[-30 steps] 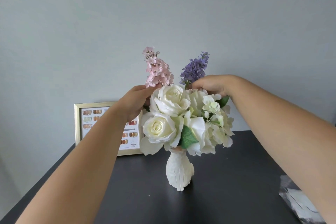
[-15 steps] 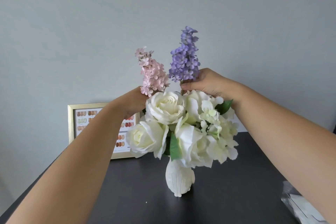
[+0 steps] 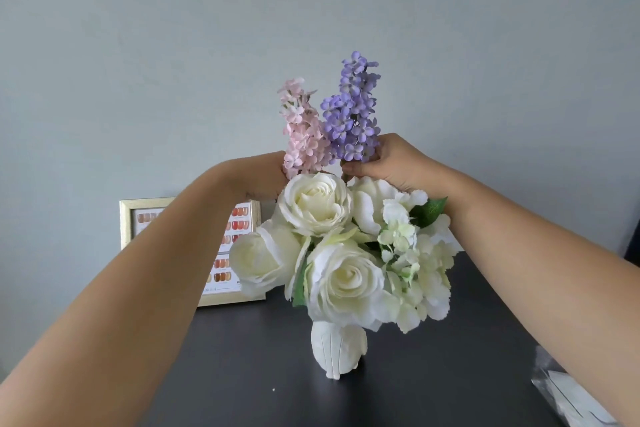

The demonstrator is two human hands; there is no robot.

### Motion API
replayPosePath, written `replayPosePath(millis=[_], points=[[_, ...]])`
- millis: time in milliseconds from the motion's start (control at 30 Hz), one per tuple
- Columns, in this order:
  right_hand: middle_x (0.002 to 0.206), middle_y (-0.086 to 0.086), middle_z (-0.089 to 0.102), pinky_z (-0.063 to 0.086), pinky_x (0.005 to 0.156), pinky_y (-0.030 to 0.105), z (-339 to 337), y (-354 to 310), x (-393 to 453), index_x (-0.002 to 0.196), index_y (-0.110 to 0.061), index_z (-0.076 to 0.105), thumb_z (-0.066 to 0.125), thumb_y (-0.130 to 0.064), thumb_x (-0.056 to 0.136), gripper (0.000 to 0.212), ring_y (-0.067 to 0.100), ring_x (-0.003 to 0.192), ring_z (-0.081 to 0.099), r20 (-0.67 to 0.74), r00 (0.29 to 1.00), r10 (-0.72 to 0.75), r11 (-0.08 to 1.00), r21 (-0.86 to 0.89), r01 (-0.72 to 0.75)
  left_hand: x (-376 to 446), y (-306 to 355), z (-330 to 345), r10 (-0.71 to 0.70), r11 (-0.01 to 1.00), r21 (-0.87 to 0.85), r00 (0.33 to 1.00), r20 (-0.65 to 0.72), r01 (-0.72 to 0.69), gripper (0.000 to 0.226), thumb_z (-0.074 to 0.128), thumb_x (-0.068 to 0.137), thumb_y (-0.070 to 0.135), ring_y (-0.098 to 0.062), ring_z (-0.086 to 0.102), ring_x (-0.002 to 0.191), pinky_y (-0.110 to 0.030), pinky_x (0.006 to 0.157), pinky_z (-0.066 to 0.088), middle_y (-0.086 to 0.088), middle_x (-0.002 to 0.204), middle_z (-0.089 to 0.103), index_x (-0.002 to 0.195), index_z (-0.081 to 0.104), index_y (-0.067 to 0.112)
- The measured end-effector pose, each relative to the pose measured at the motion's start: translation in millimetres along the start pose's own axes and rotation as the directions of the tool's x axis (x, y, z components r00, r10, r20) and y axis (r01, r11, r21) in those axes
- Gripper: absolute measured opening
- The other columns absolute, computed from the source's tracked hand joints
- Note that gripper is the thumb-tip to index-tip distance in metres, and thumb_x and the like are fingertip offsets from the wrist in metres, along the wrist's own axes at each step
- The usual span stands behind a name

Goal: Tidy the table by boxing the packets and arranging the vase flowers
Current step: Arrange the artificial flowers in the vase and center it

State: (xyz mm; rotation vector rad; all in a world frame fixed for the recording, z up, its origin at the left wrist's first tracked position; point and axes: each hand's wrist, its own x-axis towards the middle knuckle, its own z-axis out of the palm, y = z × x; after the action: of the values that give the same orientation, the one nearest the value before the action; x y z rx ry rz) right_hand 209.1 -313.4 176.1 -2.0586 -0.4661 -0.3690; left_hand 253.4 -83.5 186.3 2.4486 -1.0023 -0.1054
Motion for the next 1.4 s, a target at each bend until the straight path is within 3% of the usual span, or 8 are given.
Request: replayPosePath(millis=[233, 433, 533, 633, 733, 867, 1167, 1400], points=[[0.097, 0.015, 0.074, 0.055, 0.083, 0.022, -1, -1, -6, 0.103, 0.001, 0.070, 0.073, -0.004, 0.081, 0.022, 0.019, 0.087, 0.071, 0.001, 0.999, 0.036, 0.998, 0.041, -0.036, -7, -5, 30, 0.039, 0.992, -0.104, 0.961, -0.274, -0.070, 0.005, 0.056, 0.083, -0.009, -0.013, 0.049, 0.073, -0.034, 0.066, 0.047, -0.004, 0.075, 0.060, 0.083, 0.061, -0.006], [0.084, 0.006, 0.071, 0.047, 0.061, 0.007, -5, -1, -8, 0.102, 0.004, 0.070, 0.076, -0.002, 0.078, 0.026, -0.002, 0.062, 0.064, 0.006, 0.997, 0.082, 0.997, -0.015, -0.081, -14, -7, 49, 0.083, 0.960, -0.227, 0.941, -0.329, -0.164, 0.047, 0.067, 0.070, -0.010, 0.000, 0.038, 0.042, -0.010, 0.047, 0.032, 0.019, 0.041, 0.045, 0.053, 0.038, 0.024], [0.077, -0.001, 0.068, 0.045, 0.060, 0.008, -5, -2, -8, 0.091, -0.004, 0.071, 0.076, -0.004, 0.078, 0.014, -0.002, 0.060, 0.059, 0.018, 0.993, 0.113, 0.992, -0.061, -0.111, -11, -6, 55, 0.035, 0.957, -0.260, 0.942, -0.335, -0.128, 0.025, 0.057, 0.060, 0.014, 0.001, 0.035, 0.048, -0.011, 0.048, 0.028, 0.016, 0.048, 0.042, 0.054, 0.037, 0.028], [0.068, -0.001, 0.061, 0.043, 0.062, 0.016, -3, -3, -7, 0.071, -0.012, 0.065, 0.075, -0.005, 0.078, 0.014, 0.005, 0.062, 0.053, 0.026, 0.991, 0.130, 0.979, -0.164, -0.124, -5, -16, 59, 0.050, 0.964, -0.232, 0.947, -0.316, -0.129, 0.033, 0.062, 0.069, 0.003, 0.003, 0.041, 0.040, -0.014, 0.049, 0.034, 0.017, 0.038, 0.049, 0.049, 0.046, 0.024], [0.085, 0.027, 0.064, 0.046, 0.073, 0.032, -3, -7, -6, 0.088, 0.010, 0.065, 0.074, -0.007, 0.078, 0.021, 0.016, 0.076, 0.051, 0.015, 0.990, 0.143, 0.970, -0.200, -0.138, -1, -26, 56, 0.036, 0.972, -0.210, 0.947, -0.319, -0.108, 0.048, 0.063, 0.080, -0.012, -0.006, 0.041, 0.051, -0.028, 0.055, 0.037, 0.009, 0.049, 0.051, 0.049, 0.052, 0.024], [0.089, 0.014, 0.068, 0.048, 0.076, 0.033, -6, -10, -3, 0.098, 0.002, 0.070, 0.082, -0.014, 0.071, 0.034, 0.016, 0.079, 0.058, 0.043, 0.981, 0.187, 0.971, -0.159, -0.178, -1, -23, 48, 0.043, 0.958, -0.255, 0.948, -0.314, -0.128, 0.069, 0.057, 0.074, -0.020, 0.003, 0.030, 0.038, -0.011, 0.045, 0.025, 0.017, 0.032, 0.035, 0.030, 0.037, 0.029], [0.069, 0.009, 0.043, 0.032, 0.061, 0.029, 1, -14, 3, 0.061, -0.009, 0.049, 0.073, -0.014, 0.078, 0.030, 0.019, 0.070, 0.036, 0.051, 0.972, 0.230, 0.918, -0.343, -0.199, 2, -18, 55, -0.032, 0.987, -0.159, 0.945, -0.325, -0.022, 0.050, 0.054, 0.086, -0.015, -0.012, 0.027, 0.061, -0.007, 0.047, 0.034, 0.005, 0.061, 0.033, 0.059, 0.036, 0.023], [0.099, 0.016, 0.071, 0.053, 0.085, 0.038, -7, -5, -7, 0.102, 0.002, 0.068, 0.076, -0.003, 0.076, 0.028, 0.027, 0.091, 0.067, 0.176, 0.945, 0.276, 0.961, -0.022, -0.277, -8, -23, 56, -0.070, 0.986, -0.167, 0.932, -0.355, 0.010, 0.049, 0.057, 0.085, -0.014, -0.003, 0.036, 0.050, -0.007, 0.045, 0.033, 0.003, 0.054, 0.043, 0.051, 0.044, 0.019]])
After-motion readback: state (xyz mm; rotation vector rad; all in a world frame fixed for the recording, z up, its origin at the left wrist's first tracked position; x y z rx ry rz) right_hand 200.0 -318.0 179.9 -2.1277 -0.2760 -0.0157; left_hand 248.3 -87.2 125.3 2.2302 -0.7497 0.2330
